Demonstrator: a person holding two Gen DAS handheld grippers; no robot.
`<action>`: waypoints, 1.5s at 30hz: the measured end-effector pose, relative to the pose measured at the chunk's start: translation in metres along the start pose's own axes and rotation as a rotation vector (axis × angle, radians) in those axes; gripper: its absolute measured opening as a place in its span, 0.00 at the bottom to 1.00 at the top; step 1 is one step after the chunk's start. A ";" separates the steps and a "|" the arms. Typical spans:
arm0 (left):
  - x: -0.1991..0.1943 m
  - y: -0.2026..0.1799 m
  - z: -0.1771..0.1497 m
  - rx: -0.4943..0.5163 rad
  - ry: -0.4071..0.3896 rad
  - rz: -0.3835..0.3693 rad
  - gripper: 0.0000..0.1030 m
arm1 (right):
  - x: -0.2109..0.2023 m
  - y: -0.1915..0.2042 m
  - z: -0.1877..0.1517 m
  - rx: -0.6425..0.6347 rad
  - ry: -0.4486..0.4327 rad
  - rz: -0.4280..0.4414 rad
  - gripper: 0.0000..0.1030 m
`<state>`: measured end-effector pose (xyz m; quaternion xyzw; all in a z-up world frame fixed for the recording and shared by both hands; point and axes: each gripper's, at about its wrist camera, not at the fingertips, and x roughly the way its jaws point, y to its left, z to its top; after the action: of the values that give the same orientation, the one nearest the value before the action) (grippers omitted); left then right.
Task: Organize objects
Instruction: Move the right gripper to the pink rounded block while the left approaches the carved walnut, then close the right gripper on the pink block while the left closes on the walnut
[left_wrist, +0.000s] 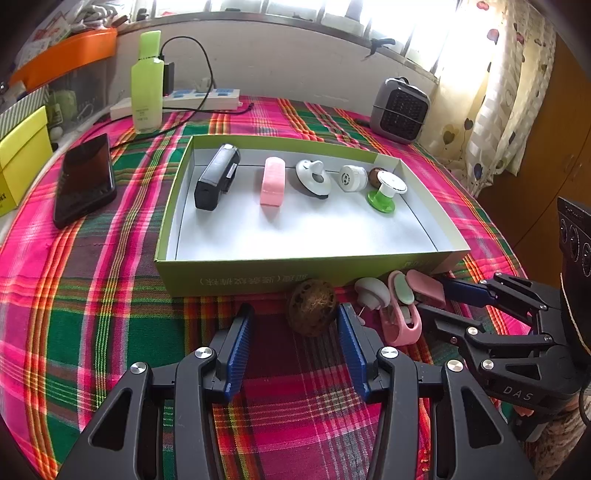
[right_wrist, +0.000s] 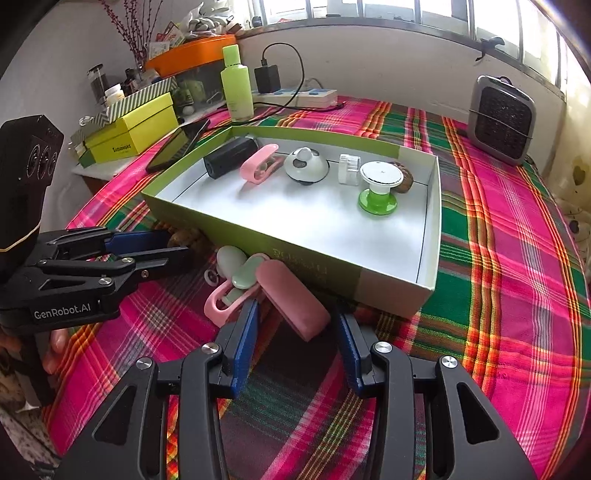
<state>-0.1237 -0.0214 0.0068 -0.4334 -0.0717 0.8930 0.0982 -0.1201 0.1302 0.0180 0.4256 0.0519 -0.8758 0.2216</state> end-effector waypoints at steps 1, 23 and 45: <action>0.000 0.000 0.000 0.001 -0.001 0.001 0.43 | -0.001 0.000 0.000 0.000 -0.003 0.002 0.41; 0.000 0.004 0.001 -0.014 -0.006 0.002 0.35 | -0.018 0.006 -0.018 0.054 -0.026 -0.020 0.19; -0.010 0.012 -0.010 -0.031 0.010 0.007 0.27 | -0.026 0.012 -0.029 0.060 -0.019 -0.071 0.30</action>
<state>-0.1109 -0.0348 0.0055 -0.4396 -0.0835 0.8899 0.0888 -0.0799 0.1362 0.0212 0.4218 0.0387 -0.8882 0.1781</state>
